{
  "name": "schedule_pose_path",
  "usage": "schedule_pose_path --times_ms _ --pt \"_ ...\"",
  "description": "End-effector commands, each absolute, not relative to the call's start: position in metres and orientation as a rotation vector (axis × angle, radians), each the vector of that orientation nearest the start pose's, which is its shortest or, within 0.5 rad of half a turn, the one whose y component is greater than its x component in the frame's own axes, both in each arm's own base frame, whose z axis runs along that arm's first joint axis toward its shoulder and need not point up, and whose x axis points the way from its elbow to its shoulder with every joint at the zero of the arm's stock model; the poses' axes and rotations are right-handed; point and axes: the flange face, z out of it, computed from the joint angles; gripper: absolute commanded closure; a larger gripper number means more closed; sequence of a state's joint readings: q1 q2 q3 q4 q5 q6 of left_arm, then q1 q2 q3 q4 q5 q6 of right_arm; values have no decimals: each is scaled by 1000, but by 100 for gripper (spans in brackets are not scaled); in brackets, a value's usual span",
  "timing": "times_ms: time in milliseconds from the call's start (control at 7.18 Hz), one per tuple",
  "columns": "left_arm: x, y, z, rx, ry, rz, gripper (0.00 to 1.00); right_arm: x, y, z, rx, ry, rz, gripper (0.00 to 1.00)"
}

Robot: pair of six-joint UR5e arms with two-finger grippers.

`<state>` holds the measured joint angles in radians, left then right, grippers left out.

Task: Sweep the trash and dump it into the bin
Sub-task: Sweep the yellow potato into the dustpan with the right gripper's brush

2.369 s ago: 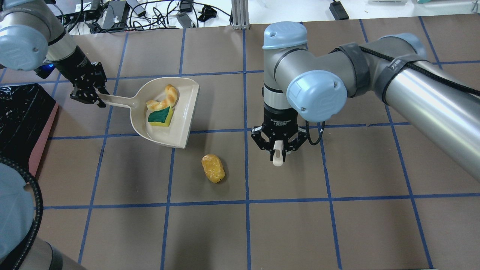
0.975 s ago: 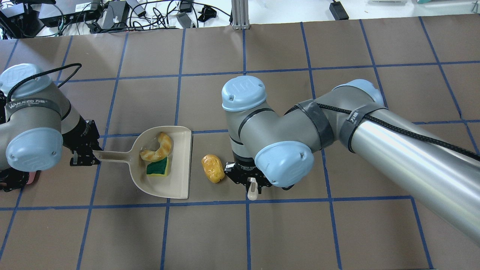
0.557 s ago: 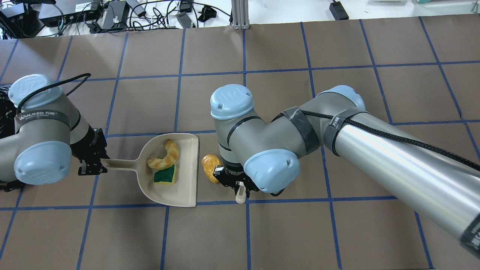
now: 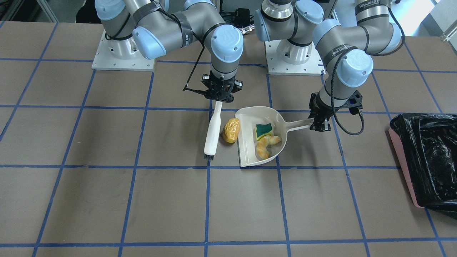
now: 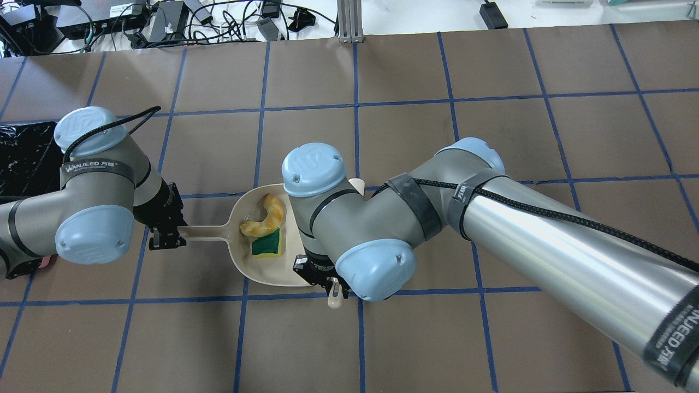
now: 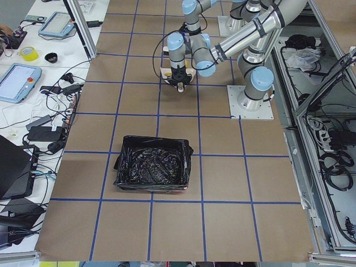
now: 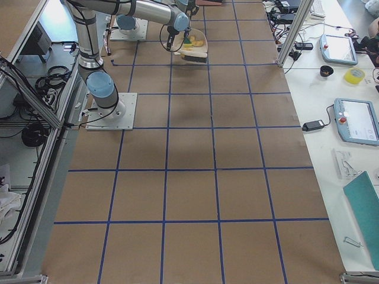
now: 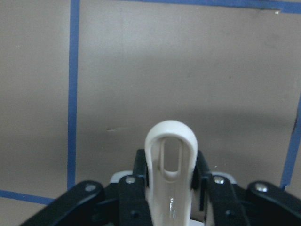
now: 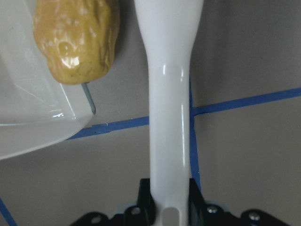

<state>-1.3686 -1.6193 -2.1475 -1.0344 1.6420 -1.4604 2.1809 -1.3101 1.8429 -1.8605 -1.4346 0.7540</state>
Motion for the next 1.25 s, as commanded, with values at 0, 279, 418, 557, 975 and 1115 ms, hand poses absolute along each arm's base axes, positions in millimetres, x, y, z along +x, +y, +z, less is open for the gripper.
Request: schedule_pose_path --times_ms 0,279,418,557,975,1115 --pt "-56 -454 248 -2238 2074 20 100 438 -315 251 177 3172 455 100" --pt "-74 -460 249 -2242 2110 40 100 448 -322 245 188 3137 475 100" --pt "-78 -461 250 -2259 2131 66 100 451 -325 243 190 3131 470 100" --pt "-82 -462 251 -2268 2173 104 100 456 -328 248 198 3101 440 100" --pt "-82 -471 236 -2141 2342 226 100 453 -354 290 204 3120 354 100" --pt "-80 -474 228 -2131 2337 247 100 449 -363 306 210 3151 316 100"
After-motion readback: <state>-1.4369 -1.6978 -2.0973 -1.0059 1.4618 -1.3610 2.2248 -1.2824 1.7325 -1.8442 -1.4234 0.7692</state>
